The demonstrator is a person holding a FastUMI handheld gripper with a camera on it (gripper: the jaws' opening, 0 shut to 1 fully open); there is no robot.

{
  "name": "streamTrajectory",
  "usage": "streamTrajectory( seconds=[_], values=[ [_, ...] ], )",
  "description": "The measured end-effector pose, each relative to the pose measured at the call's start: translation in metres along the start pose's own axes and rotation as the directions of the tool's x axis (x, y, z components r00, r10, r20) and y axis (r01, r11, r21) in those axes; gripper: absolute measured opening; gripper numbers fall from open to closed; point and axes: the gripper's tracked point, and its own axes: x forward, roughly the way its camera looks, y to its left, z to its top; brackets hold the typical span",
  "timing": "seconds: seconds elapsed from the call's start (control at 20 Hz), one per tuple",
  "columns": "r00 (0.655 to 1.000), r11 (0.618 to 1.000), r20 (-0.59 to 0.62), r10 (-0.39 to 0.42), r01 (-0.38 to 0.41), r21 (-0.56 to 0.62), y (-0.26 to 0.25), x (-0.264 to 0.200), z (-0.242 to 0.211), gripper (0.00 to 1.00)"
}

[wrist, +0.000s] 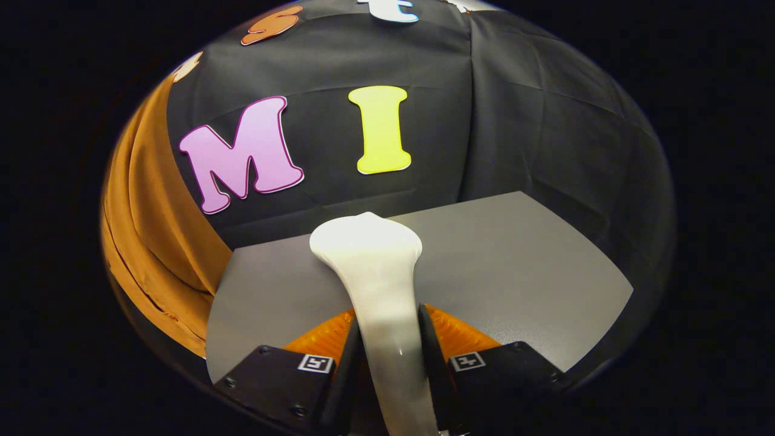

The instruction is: Iron the clothes twice with a garment steamer, once on the left side and once on the right side.

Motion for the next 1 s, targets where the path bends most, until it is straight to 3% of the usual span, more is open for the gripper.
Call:
streamTrajectory(
  seconds=[0.15, 0.2, 0.55, 1.0],
  values=[
    [0.999, 0.999, 0.006, 0.032, -0.033, 0.020, 0.002, -0.006, -0.001, 0.50],
    [0.999, 0.999, 0.022, 0.026, -0.027, 0.027, -0.001, -0.006, 0.003, 0.44],
    [0.989, 0.999, 0.147, 0.014, -0.021, 0.043, -0.001, -0.058, 0.028, 0.44],
    [0.973, 0.998, 0.226, -0.038, 0.026, 0.056, 0.026, -0.126, 0.023, 0.44]
  ],
)
